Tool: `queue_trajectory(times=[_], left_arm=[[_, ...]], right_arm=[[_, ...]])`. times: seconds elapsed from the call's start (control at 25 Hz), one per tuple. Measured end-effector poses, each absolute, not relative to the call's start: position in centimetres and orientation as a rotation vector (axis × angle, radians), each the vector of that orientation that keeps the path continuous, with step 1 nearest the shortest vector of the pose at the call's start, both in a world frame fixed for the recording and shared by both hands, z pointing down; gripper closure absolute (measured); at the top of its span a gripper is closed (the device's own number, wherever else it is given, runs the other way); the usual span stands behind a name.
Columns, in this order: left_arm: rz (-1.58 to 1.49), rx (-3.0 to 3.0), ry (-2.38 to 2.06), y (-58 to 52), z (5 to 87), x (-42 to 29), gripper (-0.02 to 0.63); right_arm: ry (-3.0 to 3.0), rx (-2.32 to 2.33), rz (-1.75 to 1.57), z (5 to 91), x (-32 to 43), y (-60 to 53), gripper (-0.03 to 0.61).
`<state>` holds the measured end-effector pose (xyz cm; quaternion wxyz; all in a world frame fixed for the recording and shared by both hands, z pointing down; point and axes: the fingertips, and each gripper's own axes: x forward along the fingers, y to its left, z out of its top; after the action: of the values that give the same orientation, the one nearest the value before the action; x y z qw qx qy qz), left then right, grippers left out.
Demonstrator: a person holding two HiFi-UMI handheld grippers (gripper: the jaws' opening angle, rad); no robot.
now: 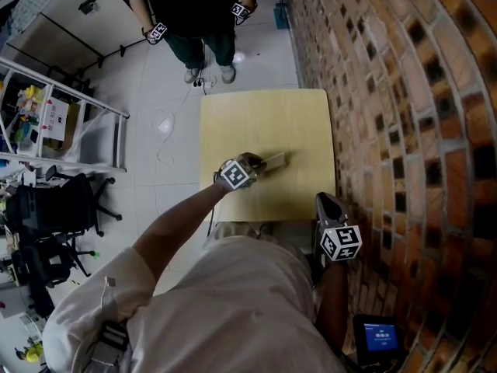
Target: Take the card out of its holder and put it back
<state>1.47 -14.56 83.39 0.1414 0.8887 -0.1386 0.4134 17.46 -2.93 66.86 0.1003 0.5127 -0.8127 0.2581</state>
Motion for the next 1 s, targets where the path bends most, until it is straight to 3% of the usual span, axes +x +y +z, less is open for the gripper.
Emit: queue_trajectory(times=[1.0], left_arm=[[1.244, 2.529, -0.395, -14.1, 85.7, 1.7, 0.581]], right_arm=[[-2.39, 1.521, 0.783, 67.6, 18.1, -2.5, 0.558]])
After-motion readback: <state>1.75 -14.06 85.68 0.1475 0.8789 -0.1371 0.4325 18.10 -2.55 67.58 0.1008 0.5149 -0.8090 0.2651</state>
